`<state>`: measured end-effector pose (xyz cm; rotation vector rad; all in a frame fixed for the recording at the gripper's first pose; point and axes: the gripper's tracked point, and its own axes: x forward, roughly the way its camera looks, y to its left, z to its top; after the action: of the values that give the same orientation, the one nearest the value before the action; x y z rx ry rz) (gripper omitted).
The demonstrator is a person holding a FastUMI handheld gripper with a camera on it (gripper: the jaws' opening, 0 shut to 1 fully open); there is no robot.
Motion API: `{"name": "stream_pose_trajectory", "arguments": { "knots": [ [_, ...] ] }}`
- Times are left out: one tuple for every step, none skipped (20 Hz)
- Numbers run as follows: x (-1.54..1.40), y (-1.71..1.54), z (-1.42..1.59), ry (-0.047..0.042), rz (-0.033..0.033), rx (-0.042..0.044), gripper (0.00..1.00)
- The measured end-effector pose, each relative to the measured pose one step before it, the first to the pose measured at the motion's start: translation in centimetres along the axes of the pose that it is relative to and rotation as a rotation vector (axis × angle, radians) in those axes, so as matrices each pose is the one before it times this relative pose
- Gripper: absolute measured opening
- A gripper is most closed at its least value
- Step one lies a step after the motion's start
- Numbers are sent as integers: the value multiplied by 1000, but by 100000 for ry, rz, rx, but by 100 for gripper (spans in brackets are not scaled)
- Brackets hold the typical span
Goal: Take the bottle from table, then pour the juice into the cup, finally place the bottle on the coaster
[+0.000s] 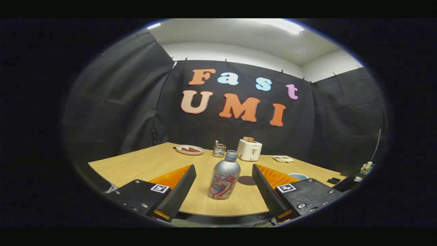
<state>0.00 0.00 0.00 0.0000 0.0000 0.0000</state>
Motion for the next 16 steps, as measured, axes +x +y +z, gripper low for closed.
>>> {"name": "stream_pose_trajectory", "arguments": {
  "knots": [
    [304, 404, -67, 347, 1657, -1129, 98],
    [92, -77, -2, 446, -18, -554, 98],
    [91, -220, -212, 939, -151, 474, 98],
    [97, 156, -115, 963, 834, 1311, 98],
    [-19, 613, 155, -190, 2290, 1110, 98],
    [-163, 206, 58, -651, 252, 1440, 98],
    [-50, -375, -364, 326, -627, 2155, 98],
    [-194, 123, -333, 514, 64, 2159, 98],
    [7, 137, -151, 469, -152, 1815, 98],
    [45, 4, -130, 937, -33, 917, 98],
    [6, 7, -173, 841, -358, -423, 98],
    [101, -218, -50, 561, -1155, -1130, 98],
    [-93, -31, 54, 458, -669, -1418, 98],
    [-131, 80, -37, 12, -235, -1083, 98],
    [-15, 44, 157, -389, 123, -184, 98],
    [-75, -125, 112, -240, 208, 154, 98]
  ]
}}
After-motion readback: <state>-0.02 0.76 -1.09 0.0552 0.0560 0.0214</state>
